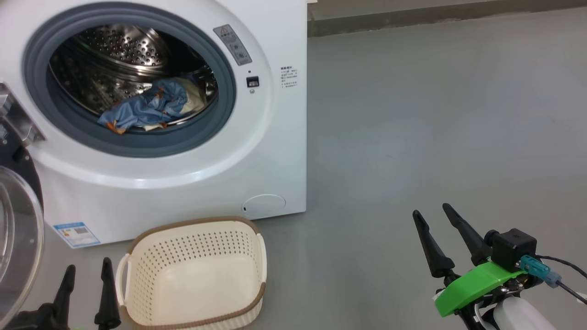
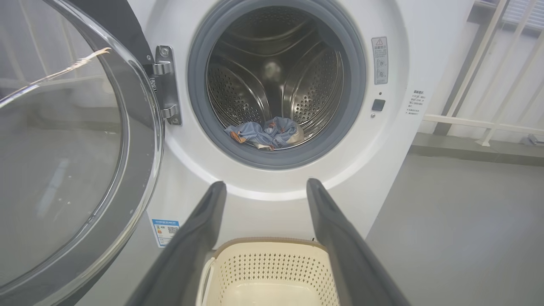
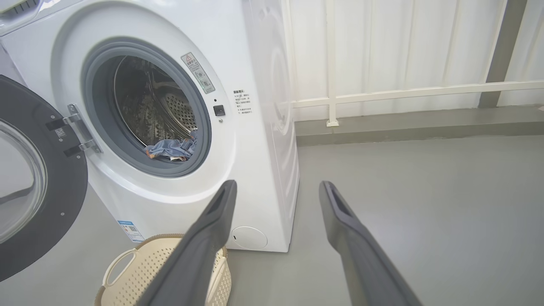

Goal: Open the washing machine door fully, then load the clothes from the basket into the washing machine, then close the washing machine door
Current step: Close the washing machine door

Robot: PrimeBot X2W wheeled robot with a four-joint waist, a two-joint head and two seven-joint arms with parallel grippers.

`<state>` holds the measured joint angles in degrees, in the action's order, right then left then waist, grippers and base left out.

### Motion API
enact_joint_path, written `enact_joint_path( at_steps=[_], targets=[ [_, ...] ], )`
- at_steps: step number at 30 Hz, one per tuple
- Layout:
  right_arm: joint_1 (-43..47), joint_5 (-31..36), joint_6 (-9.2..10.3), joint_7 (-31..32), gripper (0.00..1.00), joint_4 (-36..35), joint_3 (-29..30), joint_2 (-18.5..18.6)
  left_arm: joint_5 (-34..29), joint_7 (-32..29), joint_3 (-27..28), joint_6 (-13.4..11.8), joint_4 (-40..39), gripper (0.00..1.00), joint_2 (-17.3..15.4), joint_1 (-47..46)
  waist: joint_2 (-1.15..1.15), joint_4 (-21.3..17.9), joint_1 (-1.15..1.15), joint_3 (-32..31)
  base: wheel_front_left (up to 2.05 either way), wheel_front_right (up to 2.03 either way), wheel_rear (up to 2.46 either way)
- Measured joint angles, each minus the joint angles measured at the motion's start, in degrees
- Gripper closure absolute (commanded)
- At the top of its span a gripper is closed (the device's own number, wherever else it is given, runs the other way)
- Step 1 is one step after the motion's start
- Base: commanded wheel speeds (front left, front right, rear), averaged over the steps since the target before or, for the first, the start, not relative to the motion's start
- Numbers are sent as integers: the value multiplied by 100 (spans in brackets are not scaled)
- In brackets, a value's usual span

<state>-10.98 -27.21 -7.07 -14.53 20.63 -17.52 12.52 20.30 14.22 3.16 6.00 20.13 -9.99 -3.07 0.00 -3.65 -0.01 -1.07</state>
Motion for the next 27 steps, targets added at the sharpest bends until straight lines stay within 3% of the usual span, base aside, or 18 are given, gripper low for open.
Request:
enact_joint_path(
  at_steps=[8, 27],
  targets=[
    [0, 0, 0, 0, 0, 3, 4, -1, -67, 0, 55, 9, 36, 0, 22, 0, 0, -11, 0, 8, -76, 76, 0],
    [0, 0, 0, 0, 0, 3, 7, -5, -130, 0, 120, 59, 108, 0, 79, -14, 0, -17, 1, -18, -1, 1, 0]
  ],
)
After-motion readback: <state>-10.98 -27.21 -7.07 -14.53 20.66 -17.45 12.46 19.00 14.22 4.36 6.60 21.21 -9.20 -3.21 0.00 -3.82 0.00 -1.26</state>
